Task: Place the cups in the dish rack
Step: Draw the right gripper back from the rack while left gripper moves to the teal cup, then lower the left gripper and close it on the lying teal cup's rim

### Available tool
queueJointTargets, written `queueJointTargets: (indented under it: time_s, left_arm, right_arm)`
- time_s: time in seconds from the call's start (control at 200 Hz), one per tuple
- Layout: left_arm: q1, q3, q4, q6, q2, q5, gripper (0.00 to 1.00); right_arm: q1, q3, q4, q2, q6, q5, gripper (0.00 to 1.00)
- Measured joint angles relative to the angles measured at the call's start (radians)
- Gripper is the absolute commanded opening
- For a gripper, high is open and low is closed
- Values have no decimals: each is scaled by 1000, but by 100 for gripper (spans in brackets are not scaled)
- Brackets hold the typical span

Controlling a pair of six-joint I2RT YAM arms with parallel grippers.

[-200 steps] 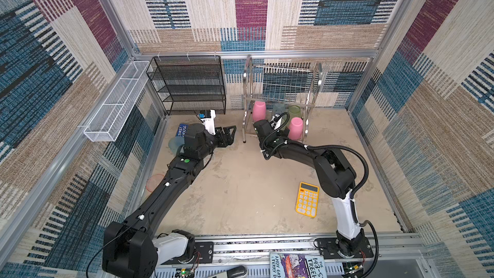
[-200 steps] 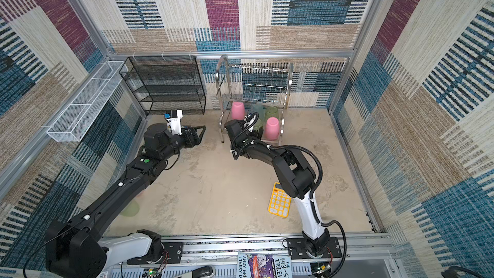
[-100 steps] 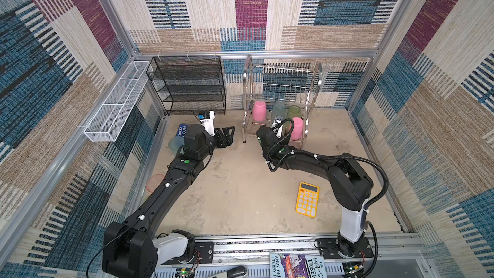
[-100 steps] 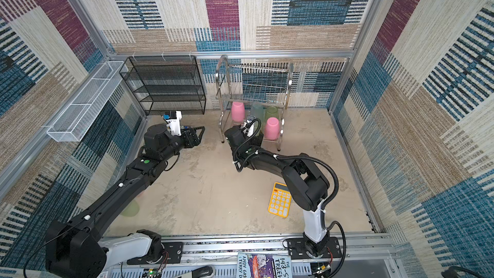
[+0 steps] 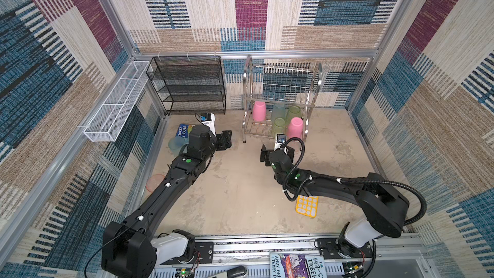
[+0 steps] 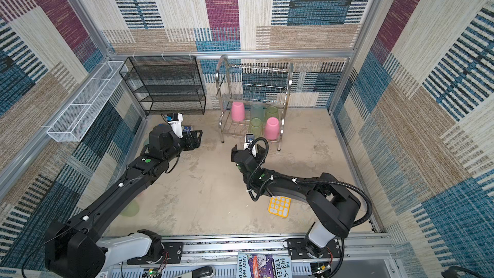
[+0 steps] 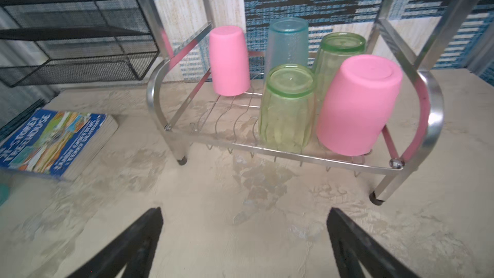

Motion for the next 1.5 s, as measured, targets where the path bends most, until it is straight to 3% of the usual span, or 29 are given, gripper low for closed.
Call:
queueJointTargets:
  time_s: [0.336, 0.636, 0.952, 1.107, 1.497]
  left_arm:
    - [14, 159, -285, 160, 20, -218, 78]
    - [105, 409, -595, 207, 225, -270, 75]
    - [224, 567, -813, 206, 433, -264, 73]
    - [288, 600, -840, 206, 480, -267, 71]
    - [353, 669, -856, 214, 618, -260, 65]
  right_arm:
    - [8, -168, 127, -172, -234, -354, 96]
    - [10, -214, 183, -180, -344, -576, 94]
    - [10, -215, 212, -143, -379, -646, 94]
    - [10, -215, 219, -133, -379, -662, 93]
    - [11, -215, 251, -101, -383, -682, 93]
